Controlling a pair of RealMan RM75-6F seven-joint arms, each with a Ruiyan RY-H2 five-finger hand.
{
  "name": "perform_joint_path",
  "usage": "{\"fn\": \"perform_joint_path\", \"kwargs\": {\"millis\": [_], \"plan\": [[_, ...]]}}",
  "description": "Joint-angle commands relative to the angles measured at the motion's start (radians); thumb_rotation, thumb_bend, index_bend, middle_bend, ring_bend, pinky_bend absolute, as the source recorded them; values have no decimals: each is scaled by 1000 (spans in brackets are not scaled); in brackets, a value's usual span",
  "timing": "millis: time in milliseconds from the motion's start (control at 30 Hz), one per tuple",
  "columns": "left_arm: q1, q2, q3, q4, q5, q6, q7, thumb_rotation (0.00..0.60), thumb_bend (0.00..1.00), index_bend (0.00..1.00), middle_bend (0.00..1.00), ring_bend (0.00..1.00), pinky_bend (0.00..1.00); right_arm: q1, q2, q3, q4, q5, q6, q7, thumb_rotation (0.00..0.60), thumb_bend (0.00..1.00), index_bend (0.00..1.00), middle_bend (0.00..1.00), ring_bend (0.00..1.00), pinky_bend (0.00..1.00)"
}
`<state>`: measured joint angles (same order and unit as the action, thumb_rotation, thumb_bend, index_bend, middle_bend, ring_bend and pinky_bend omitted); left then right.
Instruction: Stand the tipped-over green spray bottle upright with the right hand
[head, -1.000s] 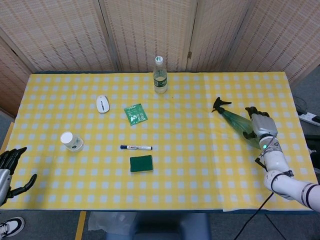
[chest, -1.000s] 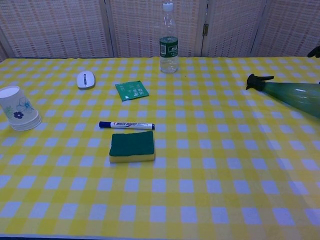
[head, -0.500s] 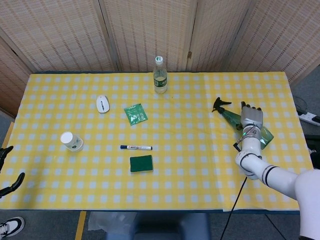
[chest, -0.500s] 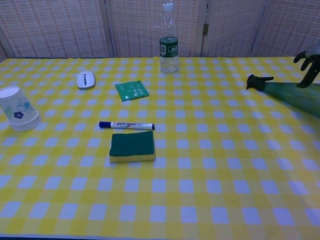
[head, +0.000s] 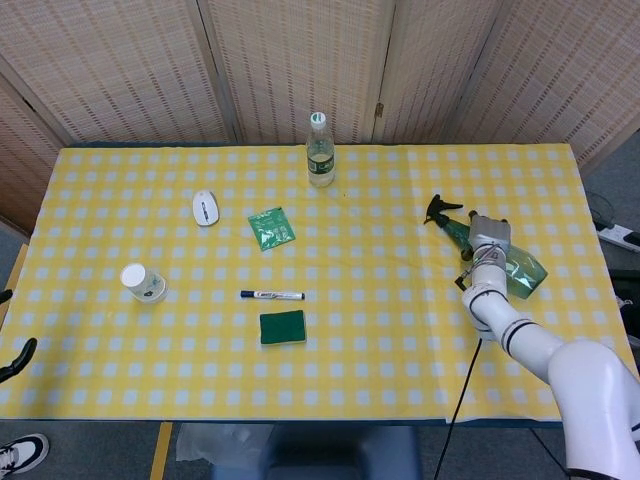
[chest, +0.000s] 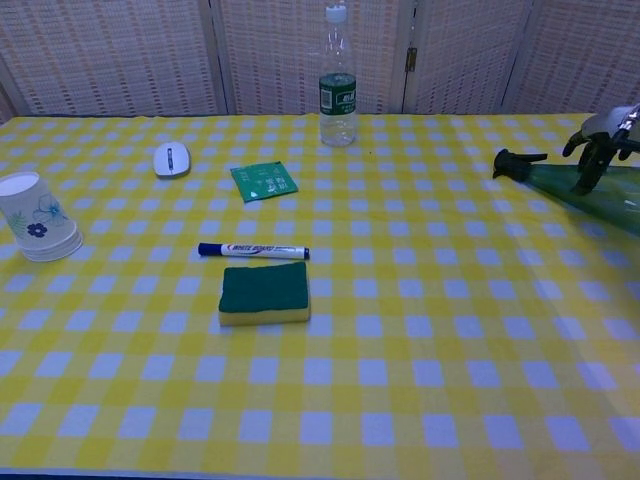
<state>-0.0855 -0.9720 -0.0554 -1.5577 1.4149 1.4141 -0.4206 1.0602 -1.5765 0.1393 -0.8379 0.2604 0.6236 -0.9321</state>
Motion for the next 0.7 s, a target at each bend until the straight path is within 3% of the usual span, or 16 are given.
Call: {"fn": "perform_joint_path", "kwargs": {"millis": [33, 167, 367, 500, 700], "plan": [[-2, 8, -8, 2, -15, -13, -16, 177, 361, 0, 154, 83, 0, 16, -41, 16, 60, 37, -30, -52, 600, 396, 163, 232, 225, 105], [-2, 5, -11, 11, -13, -12, -24, 180, 361, 0, 154, 76, 0, 19, -62, 30, 93, 42, -40, -85, 600, 396, 277, 281, 298, 217], [-1, 1, -14, 14, -7, -9, -27, 178, 361, 0, 154, 63, 0, 6, -80, 56, 105, -49, -3, -59, 600, 396, 511, 430, 412, 344], [2, 2, -14, 5, 0, 0, -24, 179, 361, 0, 154, 60, 0, -7, -60, 96, 66, -124, 11, 4, 600, 396, 564, 477, 455, 381], [8, 8, -16, -15, -3, 4, -29, 190, 361, 0, 127, 21, 0, -62, 23, 192, -81, -324, 7, 228, 600, 396, 610, 512, 490, 368]]}}
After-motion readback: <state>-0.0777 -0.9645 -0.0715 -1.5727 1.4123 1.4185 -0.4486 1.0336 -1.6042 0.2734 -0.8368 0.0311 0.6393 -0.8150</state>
